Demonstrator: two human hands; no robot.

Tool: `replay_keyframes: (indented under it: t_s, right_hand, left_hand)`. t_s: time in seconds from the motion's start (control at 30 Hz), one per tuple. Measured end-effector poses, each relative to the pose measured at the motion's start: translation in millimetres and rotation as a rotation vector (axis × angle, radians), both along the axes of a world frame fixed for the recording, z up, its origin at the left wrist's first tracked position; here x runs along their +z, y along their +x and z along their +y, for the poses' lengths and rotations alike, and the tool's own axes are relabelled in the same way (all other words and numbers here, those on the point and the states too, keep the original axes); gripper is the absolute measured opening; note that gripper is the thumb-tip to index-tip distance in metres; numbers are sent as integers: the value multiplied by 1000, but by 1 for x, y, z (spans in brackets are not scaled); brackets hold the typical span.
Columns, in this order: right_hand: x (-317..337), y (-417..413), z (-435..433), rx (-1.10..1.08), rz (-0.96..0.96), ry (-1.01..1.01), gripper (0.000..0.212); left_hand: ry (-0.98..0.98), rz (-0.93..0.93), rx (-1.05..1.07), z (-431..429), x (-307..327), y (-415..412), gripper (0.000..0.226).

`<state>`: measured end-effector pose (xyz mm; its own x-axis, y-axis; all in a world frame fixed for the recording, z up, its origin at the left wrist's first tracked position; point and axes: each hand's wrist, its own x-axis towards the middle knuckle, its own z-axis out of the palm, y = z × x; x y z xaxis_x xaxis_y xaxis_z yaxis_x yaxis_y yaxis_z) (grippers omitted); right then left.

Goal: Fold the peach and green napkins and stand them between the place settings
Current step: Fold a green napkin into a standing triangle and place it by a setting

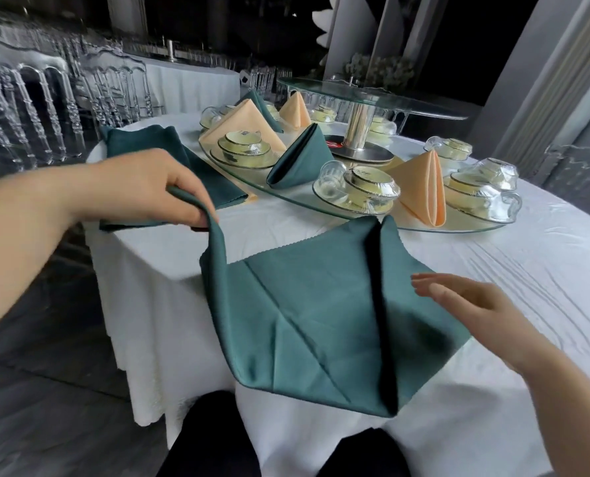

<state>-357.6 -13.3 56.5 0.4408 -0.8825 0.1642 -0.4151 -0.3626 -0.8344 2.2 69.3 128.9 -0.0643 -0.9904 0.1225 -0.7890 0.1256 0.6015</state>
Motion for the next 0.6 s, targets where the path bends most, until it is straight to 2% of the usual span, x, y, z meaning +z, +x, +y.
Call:
replay_keyframes:
  t_s: [0.03,0.07,0.13,0.2,0.3,0.47,0.53,0.6]
  right_hand:
    - [1,2,-12,-88,56,-47,8]
    - [-2,2,-26,-153,144,-93,9]
    - [-10,4,-48,-221,309,-149,22]
    - [-18,8,-63,-219,402,-148,30]
    - [-29,17,-72,-168,463,-168,36]
    - [-41,17,-77,-127,523,-303,38]
    - [-42,16,-78,-119,522,-320,38]
    - [-43,15,-79,-112,527,-338,38]
  left_hand:
    - [54,-25,-19,-16,3,-11,13]
    - [90,-42,-38,-33,4,-25,13]
    - [129,-40,-34,-64,-1,-52,13]
    - [147,16,-12,-94,-14,-78,25]
    - [132,47,7,-135,-39,-115,46]
    - [94,129,141,-185,-75,-152,35]
    - [96,83,227,-196,-83,-158,41]
    - [103,22,278,-204,-88,-160,35]
